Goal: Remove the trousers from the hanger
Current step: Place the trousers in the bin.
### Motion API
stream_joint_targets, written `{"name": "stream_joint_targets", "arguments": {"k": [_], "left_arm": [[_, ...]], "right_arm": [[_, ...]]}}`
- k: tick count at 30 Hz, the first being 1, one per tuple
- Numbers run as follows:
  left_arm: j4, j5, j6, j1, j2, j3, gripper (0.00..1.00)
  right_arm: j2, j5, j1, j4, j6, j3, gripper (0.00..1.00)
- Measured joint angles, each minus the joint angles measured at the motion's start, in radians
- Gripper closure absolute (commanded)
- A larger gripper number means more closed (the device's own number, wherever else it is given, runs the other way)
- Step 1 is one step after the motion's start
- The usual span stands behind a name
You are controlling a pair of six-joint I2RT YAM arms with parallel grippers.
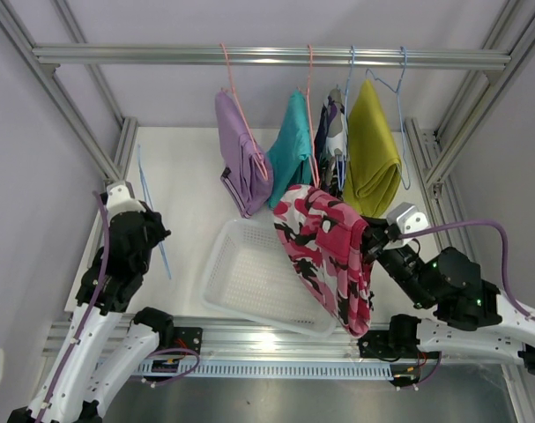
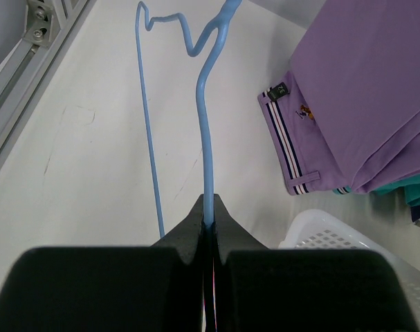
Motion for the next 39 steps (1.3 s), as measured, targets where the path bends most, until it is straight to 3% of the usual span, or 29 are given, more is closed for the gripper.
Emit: {"name": "stream_joint_targets", "arguments": {"k": [11, 18, 32, 39], "left_arm": [[-0.001, 0.010, 0.000, -0.001, 0.000, 0.000, 1.00], [-0.002, 0.017, 0.000, -0.007, -0.017, 0.000, 1.00], [-0.003, 0.043, 0.000, -0.023, -0.026, -0.002, 1.00], [-0.002, 0.065, 0.000, -0.024, -0.034, -0.003, 1.00]], "right_arm": [[-0.089, 0.142, 0.000, -0.056, 0.063, -0.041, 1.00], [-0.024, 0.124, 0.000, -0.070, 0.081, -0.028, 1.00], [0.571, -0.055, 0.019, 0.143, 0.153, -0.061, 1.00], [0.856, -0.137, 0.057, 0.215, 0.175, 0.064, 0.96]]}}
